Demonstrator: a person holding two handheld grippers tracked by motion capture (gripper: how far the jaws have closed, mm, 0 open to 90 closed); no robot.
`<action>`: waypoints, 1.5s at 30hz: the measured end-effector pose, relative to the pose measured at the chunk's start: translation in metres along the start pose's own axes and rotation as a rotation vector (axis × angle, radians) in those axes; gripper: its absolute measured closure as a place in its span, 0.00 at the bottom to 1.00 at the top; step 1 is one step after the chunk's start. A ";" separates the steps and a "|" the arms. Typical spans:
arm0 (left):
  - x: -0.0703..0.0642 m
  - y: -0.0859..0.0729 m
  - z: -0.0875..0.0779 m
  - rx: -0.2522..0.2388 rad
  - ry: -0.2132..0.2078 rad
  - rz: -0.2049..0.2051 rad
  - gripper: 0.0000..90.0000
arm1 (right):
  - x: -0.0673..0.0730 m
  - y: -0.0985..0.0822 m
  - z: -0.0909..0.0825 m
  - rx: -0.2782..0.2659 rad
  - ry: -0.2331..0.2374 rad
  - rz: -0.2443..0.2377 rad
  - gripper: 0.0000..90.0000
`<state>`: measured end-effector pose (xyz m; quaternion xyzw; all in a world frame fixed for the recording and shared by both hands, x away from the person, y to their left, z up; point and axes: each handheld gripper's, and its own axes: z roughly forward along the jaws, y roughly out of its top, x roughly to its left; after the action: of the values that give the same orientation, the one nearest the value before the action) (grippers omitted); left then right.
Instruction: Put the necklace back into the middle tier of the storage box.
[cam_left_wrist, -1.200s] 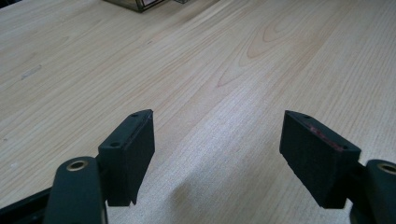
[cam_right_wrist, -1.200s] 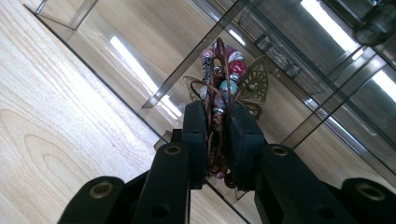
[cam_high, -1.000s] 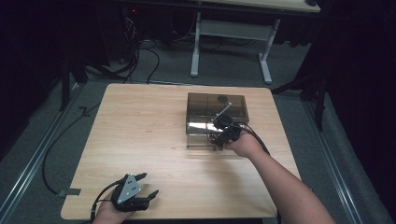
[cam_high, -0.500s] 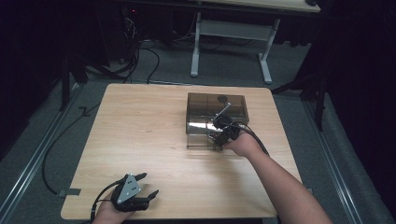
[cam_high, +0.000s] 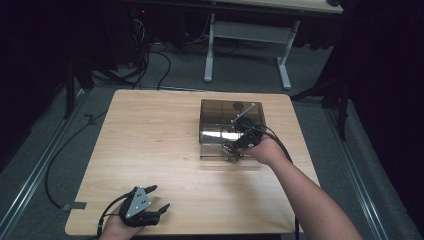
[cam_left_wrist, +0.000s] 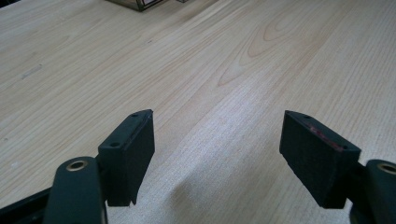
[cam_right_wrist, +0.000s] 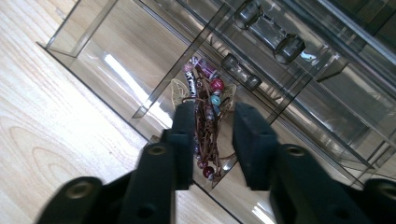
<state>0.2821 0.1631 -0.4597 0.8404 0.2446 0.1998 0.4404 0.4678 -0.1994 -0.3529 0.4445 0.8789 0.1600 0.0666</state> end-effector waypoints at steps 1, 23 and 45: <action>0.000 0.000 0.000 0.000 0.000 0.000 0.30 | 0.000 0.000 0.000 -0.003 0.000 -0.020 0.88; 0.000 0.000 0.000 -0.003 -0.002 -0.001 0.30 | 0.006 -0.018 0.000 0.009 -0.021 -0.017 0.96; 0.000 0.000 0.000 -0.005 0.000 -0.006 0.30 | 0.002 -0.084 0.009 -0.024 0.014 0.045 0.82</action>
<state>0.2820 0.1637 -0.4597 0.8387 0.2466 0.1994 0.4428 0.4047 -0.2425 -0.3902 0.4623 0.8670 0.1752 0.0623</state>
